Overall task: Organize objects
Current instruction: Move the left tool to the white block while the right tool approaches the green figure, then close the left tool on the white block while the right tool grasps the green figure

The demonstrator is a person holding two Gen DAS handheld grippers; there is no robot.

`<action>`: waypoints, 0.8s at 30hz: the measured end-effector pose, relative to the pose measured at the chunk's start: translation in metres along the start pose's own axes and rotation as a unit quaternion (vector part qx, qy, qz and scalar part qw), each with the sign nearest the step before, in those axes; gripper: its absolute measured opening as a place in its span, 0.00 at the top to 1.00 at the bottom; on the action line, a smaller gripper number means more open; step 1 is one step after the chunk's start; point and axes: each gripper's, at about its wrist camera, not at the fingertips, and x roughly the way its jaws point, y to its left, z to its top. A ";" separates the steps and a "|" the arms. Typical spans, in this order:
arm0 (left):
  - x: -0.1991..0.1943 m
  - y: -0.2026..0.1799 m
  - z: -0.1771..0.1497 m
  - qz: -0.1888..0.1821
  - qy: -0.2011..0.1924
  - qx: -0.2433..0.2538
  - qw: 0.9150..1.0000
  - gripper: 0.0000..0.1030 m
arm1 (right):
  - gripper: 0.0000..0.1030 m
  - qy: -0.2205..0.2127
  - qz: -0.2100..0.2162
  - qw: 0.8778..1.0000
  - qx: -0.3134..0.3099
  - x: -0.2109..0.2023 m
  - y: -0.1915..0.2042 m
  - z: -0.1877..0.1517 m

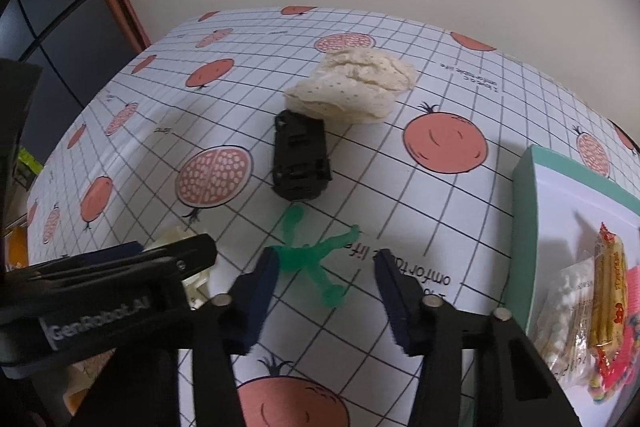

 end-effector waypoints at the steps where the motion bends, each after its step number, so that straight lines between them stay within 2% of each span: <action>1: -0.001 0.000 0.000 0.006 -0.001 0.002 1.000 0.34 | 0.58 0.000 0.004 1.000 -0.001 0.000 0.001 0.000; 2: -0.002 0.000 -0.001 0.006 -0.002 0.003 1.000 0.40 | 0.63 0.001 0.006 1.000 -0.004 -0.001 0.003 0.000; 4: -0.004 0.000 -0.001 0.010 -0.004 0.008 1.000 0.45 | 0.67 0.001 0.009 1.000 -0.008 -0.001 0.005 0.000; 9: -0.008 0.001 -0.002 0.004 -0.006 0.007 1.000 0.46 | 0.68 0.005 0.015 1.000 -0.005 -0.001 0.003 -0.001; 10: -0.008 0.001 -0.002 0.002 -0.006 0.007 1.000 0.54 | 0.68 0.005 0.015 1.000 -0.004 -0.001 0.002 -0.001; 11: -0.010 0.001 -0.002 -0.002 -0.008 0.009 1.000 0.72 | 0.68 0.006 0.015 1.000 -0.003 -0.001 0.001 -0.001; 15: -0.011 -0.001 -0.004 0.008 -0.004 0.017 1.000 0.87 | 0.69 0.009 0.014 1.000 0.000 -0.002 0.000 -0.002; 24: -0.016 -0.001 -0.005 -0.005 0.003 0.014 1.000 0.92 | 0.69 0.010 0.009 1.000 0.007 -0.006 -0.006 -0.002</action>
